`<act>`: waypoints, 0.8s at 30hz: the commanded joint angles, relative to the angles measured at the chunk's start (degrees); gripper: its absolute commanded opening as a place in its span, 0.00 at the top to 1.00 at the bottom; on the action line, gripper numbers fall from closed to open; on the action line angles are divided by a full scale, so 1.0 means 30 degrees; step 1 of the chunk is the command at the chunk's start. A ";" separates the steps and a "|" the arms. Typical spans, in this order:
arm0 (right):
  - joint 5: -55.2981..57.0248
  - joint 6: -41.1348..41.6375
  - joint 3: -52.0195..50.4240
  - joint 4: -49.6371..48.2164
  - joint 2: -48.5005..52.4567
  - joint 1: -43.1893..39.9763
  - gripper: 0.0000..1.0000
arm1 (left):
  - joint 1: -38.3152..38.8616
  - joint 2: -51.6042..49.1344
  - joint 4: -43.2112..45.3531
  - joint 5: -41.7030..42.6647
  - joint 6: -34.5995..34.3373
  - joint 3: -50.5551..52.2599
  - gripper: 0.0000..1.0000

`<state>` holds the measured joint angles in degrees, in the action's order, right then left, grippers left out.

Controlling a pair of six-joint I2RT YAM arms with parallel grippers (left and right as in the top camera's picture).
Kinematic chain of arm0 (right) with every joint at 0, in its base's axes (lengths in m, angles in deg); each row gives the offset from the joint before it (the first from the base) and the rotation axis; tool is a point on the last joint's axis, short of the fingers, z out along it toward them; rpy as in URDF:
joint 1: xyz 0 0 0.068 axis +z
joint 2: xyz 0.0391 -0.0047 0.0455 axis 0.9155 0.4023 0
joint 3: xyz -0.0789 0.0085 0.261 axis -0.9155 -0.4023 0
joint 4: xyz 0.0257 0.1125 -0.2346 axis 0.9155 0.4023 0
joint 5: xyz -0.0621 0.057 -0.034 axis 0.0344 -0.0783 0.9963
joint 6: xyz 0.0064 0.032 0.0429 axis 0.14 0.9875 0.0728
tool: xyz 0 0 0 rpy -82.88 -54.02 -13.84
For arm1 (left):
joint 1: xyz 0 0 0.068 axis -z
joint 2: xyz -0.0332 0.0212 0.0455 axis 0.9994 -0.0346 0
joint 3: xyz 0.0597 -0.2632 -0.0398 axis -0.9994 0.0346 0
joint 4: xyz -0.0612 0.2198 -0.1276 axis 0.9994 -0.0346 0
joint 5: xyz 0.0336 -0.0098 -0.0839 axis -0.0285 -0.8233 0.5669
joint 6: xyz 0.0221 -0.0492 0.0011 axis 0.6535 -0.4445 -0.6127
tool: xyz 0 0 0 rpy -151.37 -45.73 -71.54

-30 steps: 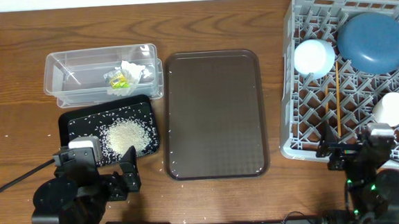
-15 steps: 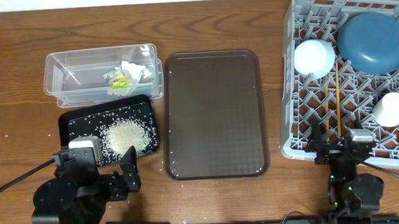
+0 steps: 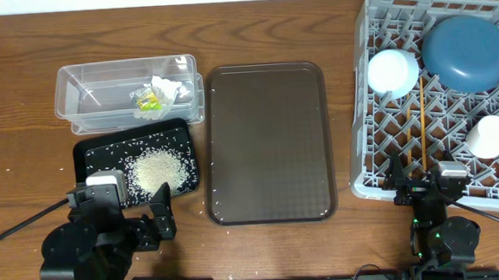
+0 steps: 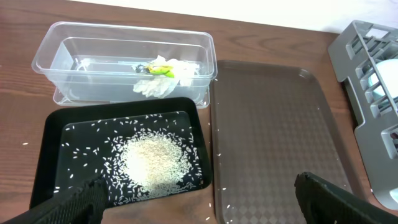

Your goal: Sort waste into correct bins and load items into the dishwasher rack

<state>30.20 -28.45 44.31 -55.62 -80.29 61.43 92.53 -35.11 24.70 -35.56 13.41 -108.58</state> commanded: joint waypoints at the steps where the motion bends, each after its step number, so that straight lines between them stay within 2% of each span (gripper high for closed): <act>1: 0.0146 -0.0175 -0.0015 0.0095 -0.0058 0.0386 0.01 | -0.0073 0.0058 0.0000 -0.0211 0.0321 0.0058 0.02; 19: 0.0146 -0.0175 -0.0015 0.0095 -0.0058 0.0386 0.01 | -0.0131 0.0277 -0.0510 -0.0583 0.0488 0.0219 0.02; 24: 0.0146 -0.0175 -0.0015 0.0095 -0.0058 0.0386 0.01 | -0.1151 0.1894 0.2018 -0.1188 0.0481 0.3264 0.02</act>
<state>30.20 -28.45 44.31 -55.62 -80.29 61.43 90.61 -32.40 27.93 -36.80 13.83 -104.30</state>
